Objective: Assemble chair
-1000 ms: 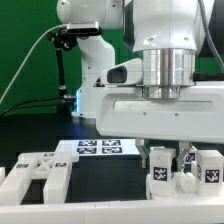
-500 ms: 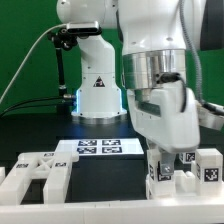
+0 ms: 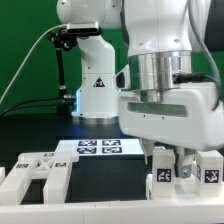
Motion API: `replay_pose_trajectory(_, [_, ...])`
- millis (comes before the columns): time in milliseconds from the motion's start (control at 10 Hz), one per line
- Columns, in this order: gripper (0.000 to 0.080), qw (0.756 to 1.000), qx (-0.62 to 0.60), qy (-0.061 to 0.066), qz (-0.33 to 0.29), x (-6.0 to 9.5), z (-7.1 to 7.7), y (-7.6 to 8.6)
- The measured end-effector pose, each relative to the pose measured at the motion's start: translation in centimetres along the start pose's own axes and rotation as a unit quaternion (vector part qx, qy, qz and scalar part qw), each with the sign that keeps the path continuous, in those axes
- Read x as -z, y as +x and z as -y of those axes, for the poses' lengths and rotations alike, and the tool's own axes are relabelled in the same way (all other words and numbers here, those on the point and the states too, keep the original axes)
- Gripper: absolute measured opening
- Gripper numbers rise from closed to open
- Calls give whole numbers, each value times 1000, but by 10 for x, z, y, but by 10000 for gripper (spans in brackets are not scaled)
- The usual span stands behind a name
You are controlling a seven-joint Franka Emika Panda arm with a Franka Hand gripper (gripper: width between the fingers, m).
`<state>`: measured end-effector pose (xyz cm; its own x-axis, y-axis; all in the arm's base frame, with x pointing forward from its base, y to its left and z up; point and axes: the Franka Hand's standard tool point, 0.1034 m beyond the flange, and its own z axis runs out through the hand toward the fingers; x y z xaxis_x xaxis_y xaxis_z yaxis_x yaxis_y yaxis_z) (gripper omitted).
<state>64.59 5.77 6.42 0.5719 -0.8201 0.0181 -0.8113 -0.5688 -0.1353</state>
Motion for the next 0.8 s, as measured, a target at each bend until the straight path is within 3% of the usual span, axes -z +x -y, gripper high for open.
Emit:
replay_pose_trajectory(200, [640,997,79,5,-6,3,-5,2])
replay_pose_trajectory(500, [649,986,164,-1,-9,2,-7,4])
replay_pose_trajectory(700, [649,989,149,-1,-9,2,-7,4])
replay_pose_trajectory(800, [544,990,143,-1,-9,2,-7,4])
